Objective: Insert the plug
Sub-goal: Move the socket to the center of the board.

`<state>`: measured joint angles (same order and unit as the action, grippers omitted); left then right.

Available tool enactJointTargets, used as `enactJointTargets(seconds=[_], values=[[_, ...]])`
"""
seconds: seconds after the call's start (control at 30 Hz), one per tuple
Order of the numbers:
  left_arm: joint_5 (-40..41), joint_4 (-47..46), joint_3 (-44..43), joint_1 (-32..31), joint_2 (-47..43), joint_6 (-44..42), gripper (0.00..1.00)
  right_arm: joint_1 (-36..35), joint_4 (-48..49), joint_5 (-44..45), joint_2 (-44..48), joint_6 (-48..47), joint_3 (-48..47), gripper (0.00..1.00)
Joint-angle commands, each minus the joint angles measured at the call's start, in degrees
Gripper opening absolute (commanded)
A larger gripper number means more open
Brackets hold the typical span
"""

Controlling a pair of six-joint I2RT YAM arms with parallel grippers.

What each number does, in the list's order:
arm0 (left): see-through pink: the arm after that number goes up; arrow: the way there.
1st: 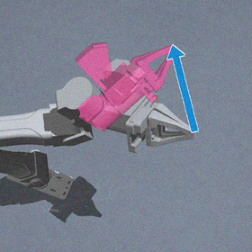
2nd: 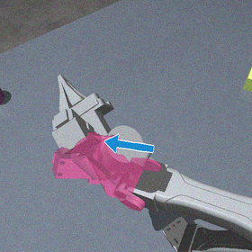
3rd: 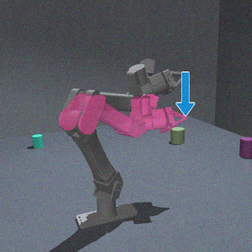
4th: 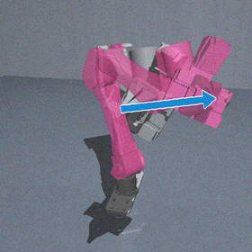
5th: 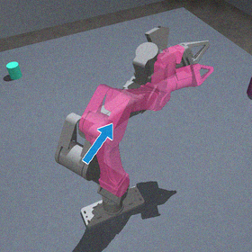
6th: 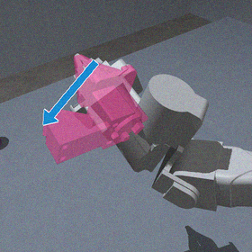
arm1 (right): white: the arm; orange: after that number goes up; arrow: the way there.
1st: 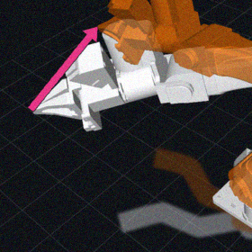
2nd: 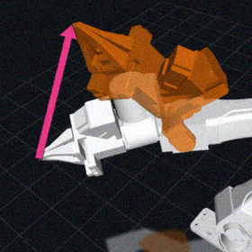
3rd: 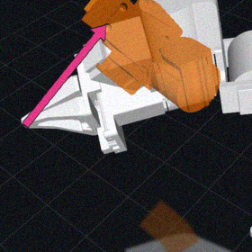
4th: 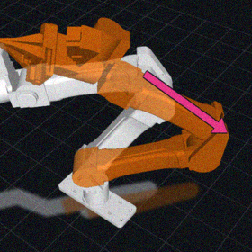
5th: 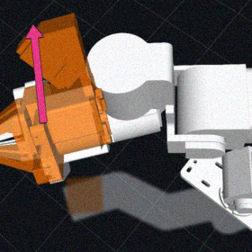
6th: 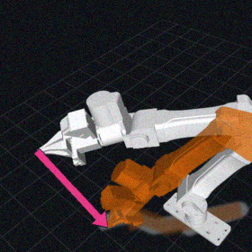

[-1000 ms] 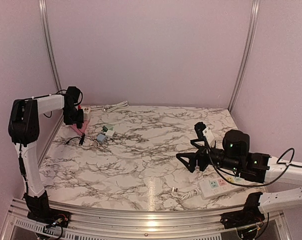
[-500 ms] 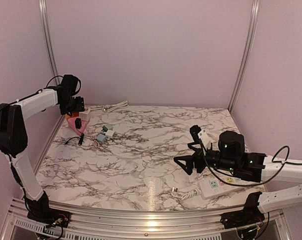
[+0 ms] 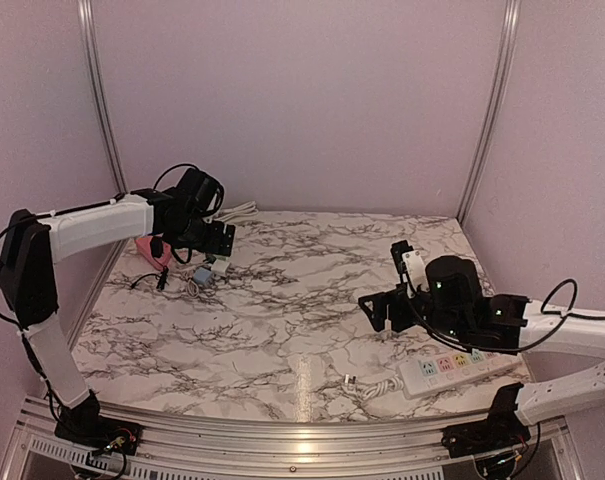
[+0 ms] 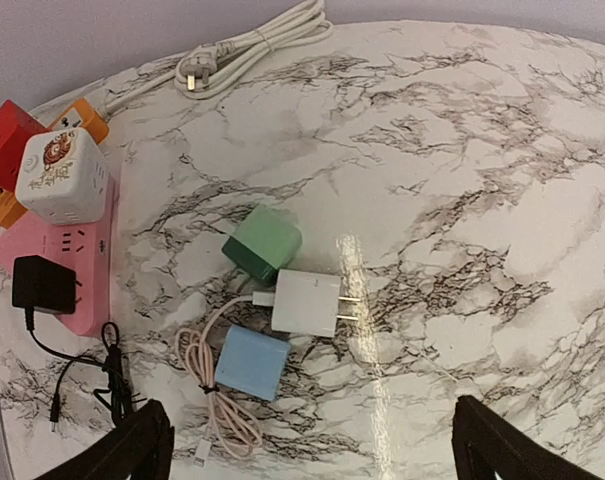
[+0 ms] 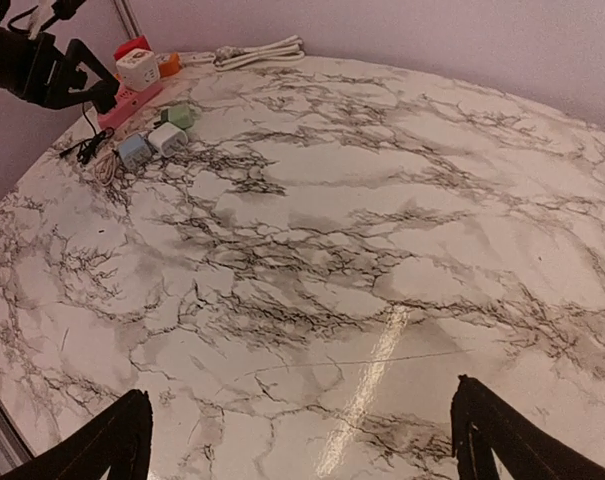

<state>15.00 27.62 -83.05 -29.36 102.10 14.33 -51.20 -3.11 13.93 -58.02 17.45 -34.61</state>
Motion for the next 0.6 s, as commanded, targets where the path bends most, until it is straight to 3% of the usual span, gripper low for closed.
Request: enactJointTargets(seconds=[0.0,0.13,0.27,0.43,0.57], values=[[-3.43,-3.31,3.11,-6.17,-4.24,-0.71,0.99,0.40,-8.37,7.53,-2.44,12.94,-1.39,0.99],[-10.72,-8.25,7.17,-13.11,-5.99,-6.72,0.99,0.33,-10.16,6.87,-3.38,20.63,0.07,0.99],[-20.10,-10.47,8.79,-20.87,-4.33,-18.82,0.99,0.37,-13.81,13.04,0.52,27.67,1.20,0.98],[-21.68,-10.42,4.34,-29.64,1.84,-27.94,0.99,0.43,-15.93,22.63,9.67,34.74,4.75,0.99],[-19.80,-10.44,-1.31,-35.41,7.62,-31.50,0.99,0.47,-15.75,25.35,15.20,36.16,7.44,0.99]])
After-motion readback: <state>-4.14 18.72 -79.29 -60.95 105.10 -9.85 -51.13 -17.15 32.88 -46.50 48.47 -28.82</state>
